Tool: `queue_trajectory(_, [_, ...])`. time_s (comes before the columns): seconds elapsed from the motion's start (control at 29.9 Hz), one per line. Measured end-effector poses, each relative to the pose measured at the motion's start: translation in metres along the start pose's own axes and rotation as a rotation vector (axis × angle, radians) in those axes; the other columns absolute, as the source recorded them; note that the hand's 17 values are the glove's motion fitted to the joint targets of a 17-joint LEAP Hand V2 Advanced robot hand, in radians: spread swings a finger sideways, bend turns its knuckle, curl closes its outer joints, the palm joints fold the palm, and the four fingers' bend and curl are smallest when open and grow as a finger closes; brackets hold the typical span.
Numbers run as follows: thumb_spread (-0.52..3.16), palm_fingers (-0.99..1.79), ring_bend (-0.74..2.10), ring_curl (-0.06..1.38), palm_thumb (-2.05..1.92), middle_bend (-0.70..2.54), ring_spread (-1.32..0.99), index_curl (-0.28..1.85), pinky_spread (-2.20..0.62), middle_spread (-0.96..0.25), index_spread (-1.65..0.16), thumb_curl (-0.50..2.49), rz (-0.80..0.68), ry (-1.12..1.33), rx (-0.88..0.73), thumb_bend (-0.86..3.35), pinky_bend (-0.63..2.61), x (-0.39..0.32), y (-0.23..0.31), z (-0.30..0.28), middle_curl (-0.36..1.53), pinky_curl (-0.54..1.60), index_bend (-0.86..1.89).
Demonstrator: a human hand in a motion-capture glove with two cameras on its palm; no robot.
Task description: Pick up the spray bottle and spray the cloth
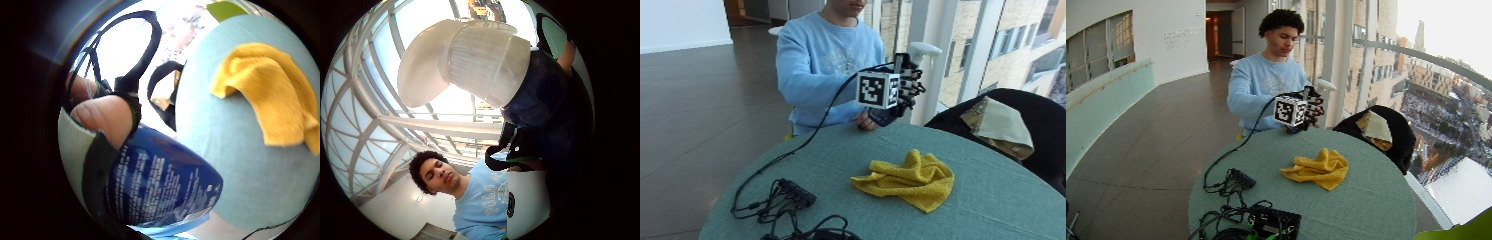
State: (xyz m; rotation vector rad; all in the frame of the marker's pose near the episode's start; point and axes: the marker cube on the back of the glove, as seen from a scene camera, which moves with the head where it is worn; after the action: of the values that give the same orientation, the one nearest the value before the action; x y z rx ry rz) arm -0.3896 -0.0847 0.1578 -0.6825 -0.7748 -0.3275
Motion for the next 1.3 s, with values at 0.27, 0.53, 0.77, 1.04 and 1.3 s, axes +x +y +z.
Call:
queue_trajectory(0.27, [0.87,1.11,0.50,0.41,0.86,0.33,0.00,0.43,0.22,-0.08,-0.18,0.57,-0.211,-0.059,-0.038,-0.03,0.15,-0.006,-0.052,0.075,0.48,0.29,0.17])
queue_trajectory(0.53, [0.85,1.09,0.50,0.41,0.86,0.32,-0.01,0.44,0.20,-0.09,-0.19,0.58,-0.338,-0.035,-0.058,-0.03,0.14,0.019,-0.084,0.134,0.48,0.27,0.17])
queue_trajectory(0.77, [0.85,1.09,0.49,0.40,0.86,0.31,-0.02,0.44,0.20,-0.11,-0.20,0.58,-0.350,-0.009,-0.072,-0.03,0.14,0.043,-0.088,0.156,0.48,0.26,0.17])
queue_trajectory(1.04, [0.87,1.09,0.47,0.40,0.85,0.32,-0.04,0.45,0.19,-0.11,-0.21,0.57,-0.349,0.067,-0.079,-0.03,0.13,0.061,-0.092,0.163,0.48,0.25,0.18])
queue_trajectory(1.3, [0.91,1.08,0.45,0.40,0.83,0.33,-0.05,0.46,0.20,-0.12,-0.22,0.55,-0.324,0.050,-0.087,-0.03,0.12,0.067,-0.091,0.165,0.48,0.23,0.19])
